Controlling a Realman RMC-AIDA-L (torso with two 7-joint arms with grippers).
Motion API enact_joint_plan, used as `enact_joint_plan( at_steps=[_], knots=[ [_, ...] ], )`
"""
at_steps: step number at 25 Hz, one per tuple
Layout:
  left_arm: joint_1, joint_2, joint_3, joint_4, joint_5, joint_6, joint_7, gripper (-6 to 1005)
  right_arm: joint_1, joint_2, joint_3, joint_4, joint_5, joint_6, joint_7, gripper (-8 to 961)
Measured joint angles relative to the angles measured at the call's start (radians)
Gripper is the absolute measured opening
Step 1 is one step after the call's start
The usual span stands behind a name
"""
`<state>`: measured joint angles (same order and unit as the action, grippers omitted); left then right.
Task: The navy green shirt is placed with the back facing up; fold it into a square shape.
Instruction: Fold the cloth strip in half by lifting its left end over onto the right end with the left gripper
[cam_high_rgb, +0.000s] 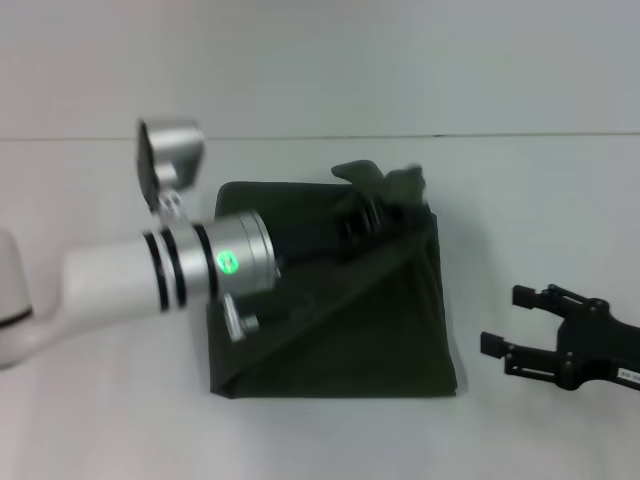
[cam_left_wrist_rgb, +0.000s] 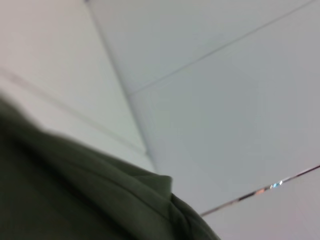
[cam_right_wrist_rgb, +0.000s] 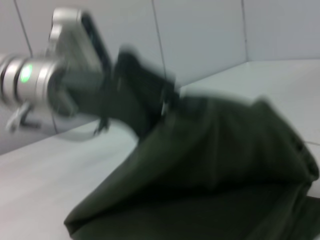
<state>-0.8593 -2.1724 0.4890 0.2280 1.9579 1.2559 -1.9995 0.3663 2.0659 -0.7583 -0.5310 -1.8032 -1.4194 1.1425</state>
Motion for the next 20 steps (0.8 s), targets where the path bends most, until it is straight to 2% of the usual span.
enact_joint_plan(
  at_steps=[5,13,19,20],
  knots=[
    [0.020,-0.001,0.017,-0.076,0.006,-0.026,0.050,64,-0.011,-0.003,0.029,-0.003,-0.001,-0.020,0.004,926],
    [0.059,0.004,0.065,-0.067,0.008,0.014,0.052,67,0.000,-0.002,0.027,-0.003,-0.001,-0.017,0.004,925],
    [0.100,-0.003,0.073,-0.083,0.003,0.016,0.083,69,0.000,-0.001,0.042,-0.006,0.004,-0.015,0.005,925],
    [0.109,-0.004,0.070,-0.086,0.002,0.019,0.097,106,0.000,-0.001,0.050,-0.007,0.005,-0.015,0.005,924]
  ],
)
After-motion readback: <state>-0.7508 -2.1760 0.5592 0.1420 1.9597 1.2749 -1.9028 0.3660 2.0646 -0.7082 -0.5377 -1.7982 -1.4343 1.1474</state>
